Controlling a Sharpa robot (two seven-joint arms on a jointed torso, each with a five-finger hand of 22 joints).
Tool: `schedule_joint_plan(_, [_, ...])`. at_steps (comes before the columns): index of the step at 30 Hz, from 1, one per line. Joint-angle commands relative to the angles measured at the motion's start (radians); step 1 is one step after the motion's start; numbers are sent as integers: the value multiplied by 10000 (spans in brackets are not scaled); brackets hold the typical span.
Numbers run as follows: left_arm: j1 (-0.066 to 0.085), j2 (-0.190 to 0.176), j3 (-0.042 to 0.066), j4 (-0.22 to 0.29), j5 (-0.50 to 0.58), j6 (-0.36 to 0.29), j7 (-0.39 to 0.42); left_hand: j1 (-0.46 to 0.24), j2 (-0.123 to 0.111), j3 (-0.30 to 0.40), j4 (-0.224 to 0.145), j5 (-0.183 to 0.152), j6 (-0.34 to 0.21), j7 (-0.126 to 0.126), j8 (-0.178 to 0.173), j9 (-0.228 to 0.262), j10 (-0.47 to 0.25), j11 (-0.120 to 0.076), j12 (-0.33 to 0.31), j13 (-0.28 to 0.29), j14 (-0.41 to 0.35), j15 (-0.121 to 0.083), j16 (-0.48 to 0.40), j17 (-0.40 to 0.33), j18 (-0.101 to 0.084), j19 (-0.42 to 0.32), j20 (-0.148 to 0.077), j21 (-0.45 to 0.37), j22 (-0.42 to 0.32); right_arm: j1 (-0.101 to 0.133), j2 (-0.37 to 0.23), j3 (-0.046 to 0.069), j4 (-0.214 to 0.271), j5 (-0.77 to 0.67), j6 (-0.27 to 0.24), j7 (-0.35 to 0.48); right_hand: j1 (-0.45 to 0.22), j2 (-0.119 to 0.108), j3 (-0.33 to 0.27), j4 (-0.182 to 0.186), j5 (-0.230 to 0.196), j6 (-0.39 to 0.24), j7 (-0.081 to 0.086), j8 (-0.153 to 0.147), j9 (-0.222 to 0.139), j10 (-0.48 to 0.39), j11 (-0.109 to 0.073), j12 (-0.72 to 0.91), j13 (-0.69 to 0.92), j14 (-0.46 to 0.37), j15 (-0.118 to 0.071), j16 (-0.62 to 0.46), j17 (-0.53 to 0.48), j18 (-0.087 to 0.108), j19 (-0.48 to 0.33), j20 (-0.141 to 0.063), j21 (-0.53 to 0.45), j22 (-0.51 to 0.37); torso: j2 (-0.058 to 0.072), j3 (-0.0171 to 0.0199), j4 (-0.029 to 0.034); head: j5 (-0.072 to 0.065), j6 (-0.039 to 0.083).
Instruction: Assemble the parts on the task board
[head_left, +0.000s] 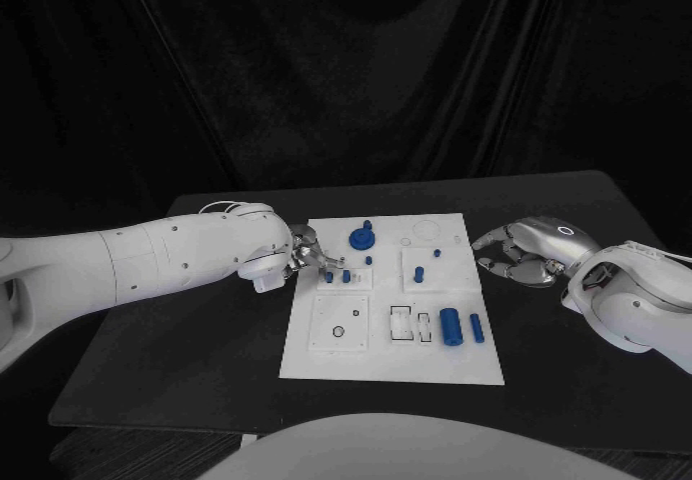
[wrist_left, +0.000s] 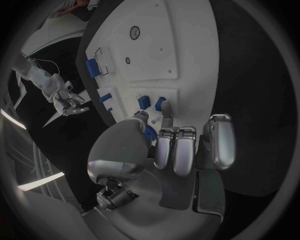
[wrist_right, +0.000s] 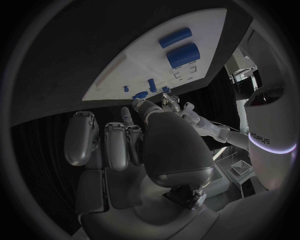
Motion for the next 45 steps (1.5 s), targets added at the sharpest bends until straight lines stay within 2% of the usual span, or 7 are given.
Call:
schedule_joint_plan(1, [0,-118,10,183,-493,-954,621,118,-45,-104,-20,106,-41,-18,109,73,1028,-85,27,2626,1038,-99,27,2634,10,98,-40,61,1914,-23,-59,8,42,-24,-66,-134,-16,-41,82,-20,32,70,-1,-71,-21,-17,81,-51,827,502,97,-47,180,76,-30,6,-40,1699,-2,0,1,-46,2])
schedule_joint_plan(13, [1200,-520,18,684,-1118,-2762,4124,1677,-256,-1226,-151,-746,-2266,602,295,578,678,439,-231,2367,-489,378,-818,1272,289,-1205,264,-1475,1459,26,-234,10,209,9,-359,-136,-27,-50,85,-21,31,71,1,-73,-24,-3,82,-40,850,508,97,-32,206,70,-18,7,-13,1707,6,-13,-1,-23,2])
schedule_joint_plan(15, [1322,-342,16,486,-1513,-2741,5518,3194,-101,-865,-634,-832,-3778,867,-184,-21,-3245,704,-3223,-81,-4016,621,-2995,-1317,391,-2239,505,-2366,1222,28,-165,10,158,63,-364,-103,-28,-52,86,-22,31,72,1,-73,-25,-5,82,-41,846,511,97,-25,219,69,-18,7,-12,1708,-5,-16,-12,-6,2])
schedule_joint_plan(19, [1135,-3,13,113,-4169,-2942,7199,4295,-419,-405,-493,-1007,-4061,487,-1045,-2376,-9794,632,-9715,-4526,-5989,635,-5010,-3784,646,-3265,643,-3555,875,0,-98,10,83,109,-381,-12,-29,-52,88,-22,33,73,0,-73,-25,4,83,-34,861,513,98,-21,225,65,-10,7,6,1713,-18,-16,-18,-74,2])
schedule_joint_plan(23, [760,331,12,-219,-5963,-2941,7791,5039,-756,38,-276,-907,-2637,-451,-2191,-5124,-8548,-366,-11754,-7598,-3057,-59,-3911,-2969,375,-1171,516,-1985,1366,-18,-113,9,48,125,-367,22,-29,-52,89,-23,34,74,0,-72,-25,11,83,-28,873,514,98,-20,229,65,-10,7,6,1713,-15,6,-17,-168,2])
schedule_joint_plan(28, [310,733,12,-683,-6840,-2753,7807,5162,-893,158,-680,-860,-2428,-283,-2506,-6528,-8576,-131,-12648,-9050,-2752,43,-3952,-3316,255,-580,402,-1489,1580,-27,-143,9,45,133,-340,37,-29,-52,89,-23,34,74,0,-72,-25,11,83,-28,873,514,98,-20,229,65,-10,7,6,1713,-14,26,0,-154,2])
schedule_joint_plan(45, [-157,1139,13,-1251,-7284,-2781,7026,4874,-934,261,-913,-669,-1454,-66,-2351,-7480,-7313,139,-12325,-9582,-2827,55,-3860,-3983,220,-359,317,-1312,1638,-86,-67,9,-6,137,-261,83,-30,-54,106,-31,46,83,-1,-71,-27,9,88,-30,866,516,100,-18,229,66,-8,8,5,1713,38,-39,8,-98,2])
